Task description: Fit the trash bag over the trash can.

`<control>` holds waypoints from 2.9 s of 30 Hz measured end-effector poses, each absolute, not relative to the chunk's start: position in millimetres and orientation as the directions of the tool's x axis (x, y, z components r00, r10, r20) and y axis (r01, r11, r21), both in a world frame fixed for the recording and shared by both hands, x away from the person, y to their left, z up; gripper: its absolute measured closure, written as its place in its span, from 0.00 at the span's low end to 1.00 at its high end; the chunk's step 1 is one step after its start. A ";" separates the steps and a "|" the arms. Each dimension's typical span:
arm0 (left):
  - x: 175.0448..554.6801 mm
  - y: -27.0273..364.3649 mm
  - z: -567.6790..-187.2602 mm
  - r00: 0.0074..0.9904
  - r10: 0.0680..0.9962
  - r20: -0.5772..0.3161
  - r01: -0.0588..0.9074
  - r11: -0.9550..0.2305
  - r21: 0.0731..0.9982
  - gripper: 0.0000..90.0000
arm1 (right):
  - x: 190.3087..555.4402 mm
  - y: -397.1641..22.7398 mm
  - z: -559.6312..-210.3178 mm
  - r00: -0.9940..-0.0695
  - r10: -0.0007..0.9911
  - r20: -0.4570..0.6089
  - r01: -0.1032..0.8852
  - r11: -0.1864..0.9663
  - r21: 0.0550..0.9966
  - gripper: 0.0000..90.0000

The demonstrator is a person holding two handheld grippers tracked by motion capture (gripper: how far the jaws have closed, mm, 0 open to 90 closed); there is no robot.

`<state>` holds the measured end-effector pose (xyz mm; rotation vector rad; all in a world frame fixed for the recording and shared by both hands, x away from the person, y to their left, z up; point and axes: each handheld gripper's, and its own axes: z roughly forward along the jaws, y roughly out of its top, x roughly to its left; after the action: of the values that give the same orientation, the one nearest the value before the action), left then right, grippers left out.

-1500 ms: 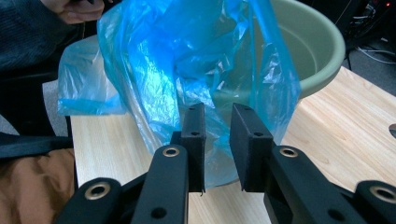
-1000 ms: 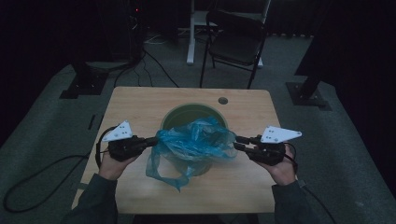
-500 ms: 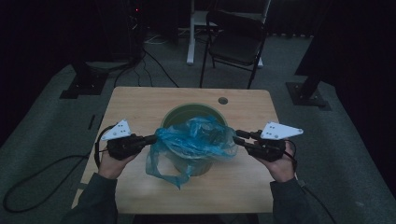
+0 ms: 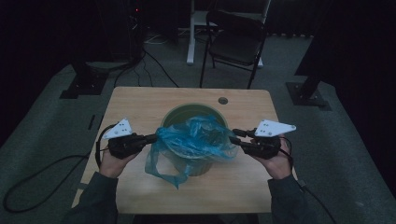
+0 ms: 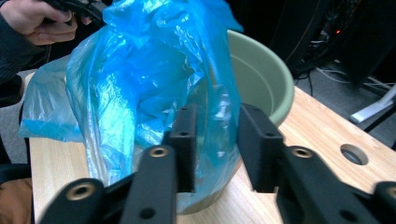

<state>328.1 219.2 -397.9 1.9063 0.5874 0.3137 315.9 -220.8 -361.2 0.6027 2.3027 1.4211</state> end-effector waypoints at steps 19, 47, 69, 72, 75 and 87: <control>356.9 215.2 -400.9 0.781 0.622 -0.044 0.286 -0.294 0.912 1.00 | 343.5 -211.1 -379.3 -0.799 0.594 -0.092 0.247 0.464 0.851 1.00; 414.6 198.9 -409.3 0.747 0.655 -0.116 0.371 -0.266 0.890 1.00 | 375.4 -210.0 -393.7 -0.760 0.648 -0.036 0.350 0.456 0.819 1.00; 442.5 188.7 -418.3 0.741 0.646 -0.184 0.425 -0.239 0.873 1.00 | 386.3 -211.6 -402.9 -0.722 0.692 -0.004 0.432 0.457 0.778 1.00; 446.6 185.9 -420.4 0.739 0.646 -0.194 0.432 -0.233 0.871 1.00 | 388.4 -214.6 -407.0 -0.714 0.701 0.005 0.447 0.451 0.773 1.00; 450.4 184.1 -422.9 0.740 0.639 -0.210 0.441 -0.225 0.869 1.00 | 389.3 -216.9 -409.4 -0.708 0.706 0.012 0.457 0.445 0.770 1.00; 447.4 191.1 -419.0 0.738 0.635 -0.229 0.435 -0.188 0.881 0.92 | 379.3 -220.3 -403.3 -0.713 0.701 -0.011 0.421 0.442 0.792 0.82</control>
<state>447.4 191.1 -419.0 1.8240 0.8337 0.2240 379.3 -220.3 -403.3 0.9576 2.3601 1.1542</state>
